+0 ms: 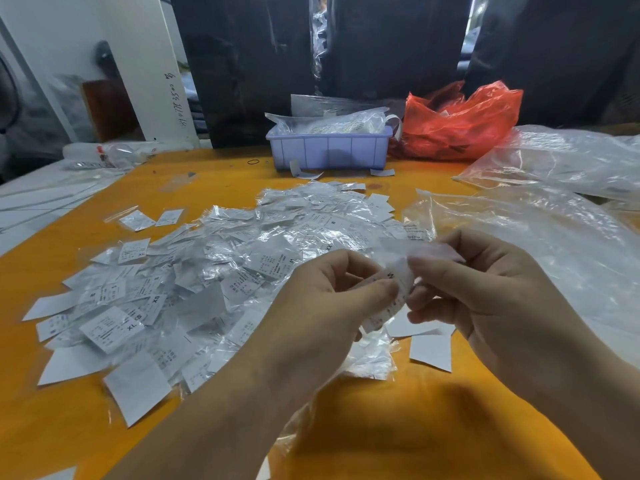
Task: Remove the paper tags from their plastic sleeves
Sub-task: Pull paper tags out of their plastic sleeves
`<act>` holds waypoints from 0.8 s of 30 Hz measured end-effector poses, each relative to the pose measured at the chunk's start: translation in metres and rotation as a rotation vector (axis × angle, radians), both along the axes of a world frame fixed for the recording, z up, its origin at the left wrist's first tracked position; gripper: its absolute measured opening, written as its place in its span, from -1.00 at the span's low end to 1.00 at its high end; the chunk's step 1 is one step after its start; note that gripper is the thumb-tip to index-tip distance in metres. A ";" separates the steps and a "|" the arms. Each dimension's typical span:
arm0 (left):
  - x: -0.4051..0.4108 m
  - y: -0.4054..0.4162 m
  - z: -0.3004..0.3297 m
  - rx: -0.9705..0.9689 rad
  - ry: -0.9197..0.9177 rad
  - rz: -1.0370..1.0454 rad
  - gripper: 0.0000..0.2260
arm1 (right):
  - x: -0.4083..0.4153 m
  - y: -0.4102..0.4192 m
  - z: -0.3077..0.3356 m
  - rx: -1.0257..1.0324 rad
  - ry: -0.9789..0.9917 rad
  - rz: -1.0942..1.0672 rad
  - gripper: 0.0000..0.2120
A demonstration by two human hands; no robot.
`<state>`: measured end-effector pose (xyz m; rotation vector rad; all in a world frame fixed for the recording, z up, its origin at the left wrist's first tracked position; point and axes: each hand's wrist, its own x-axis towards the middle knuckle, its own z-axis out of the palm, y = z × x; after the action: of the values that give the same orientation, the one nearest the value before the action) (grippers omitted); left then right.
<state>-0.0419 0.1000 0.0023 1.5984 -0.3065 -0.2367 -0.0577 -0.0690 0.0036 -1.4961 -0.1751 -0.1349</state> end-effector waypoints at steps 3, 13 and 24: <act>0.000 0.000 0.000 0.023 0.014 -0.007 -0.89 | 0.001 -0.002 0.001 0.058 0.029 -0.037 -0.74; -0.002 -0.002 0.001 0.016 -0.001 -0.112 -0.97 | 0.004 -0.004 0.004 0.366 0.312 0.026 -0.67; -0.004 -0.004 0.001 0.059 -0.013 -0.198 -0.85 | 0.003 -0.004 0.004 0.419 0.449 0.125 -0.87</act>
<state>-0.0455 0.0962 0.0033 1.6286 -0.4726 -0.3909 -0.0544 -0.0733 0.0078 -1.0614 0.1178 0.2528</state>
